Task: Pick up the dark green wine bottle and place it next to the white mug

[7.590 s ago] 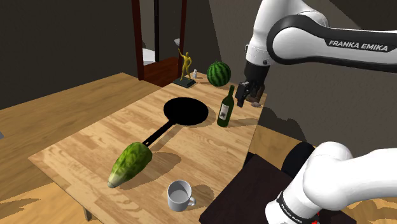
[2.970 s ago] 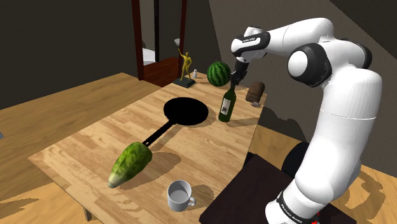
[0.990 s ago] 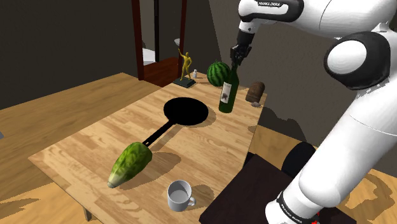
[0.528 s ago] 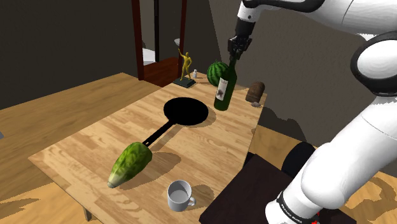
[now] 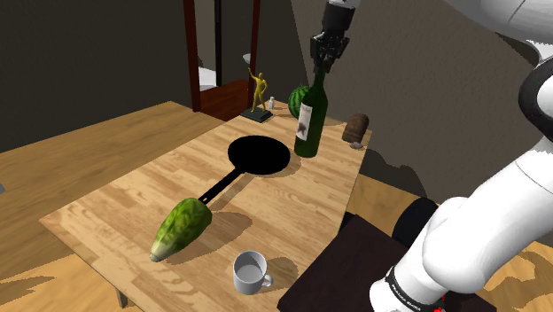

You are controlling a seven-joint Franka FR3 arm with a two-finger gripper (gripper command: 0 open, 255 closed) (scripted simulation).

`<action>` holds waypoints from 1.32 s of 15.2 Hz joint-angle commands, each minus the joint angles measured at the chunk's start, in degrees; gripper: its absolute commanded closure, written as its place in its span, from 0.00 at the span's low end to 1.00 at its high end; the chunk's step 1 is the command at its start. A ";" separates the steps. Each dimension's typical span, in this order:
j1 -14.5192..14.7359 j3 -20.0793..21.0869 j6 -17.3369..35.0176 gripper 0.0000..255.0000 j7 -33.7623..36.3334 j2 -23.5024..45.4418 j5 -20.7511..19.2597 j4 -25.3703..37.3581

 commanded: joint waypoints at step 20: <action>7.04 11.82 -10.60 1.00 18.11 -2.47 0.24 6.69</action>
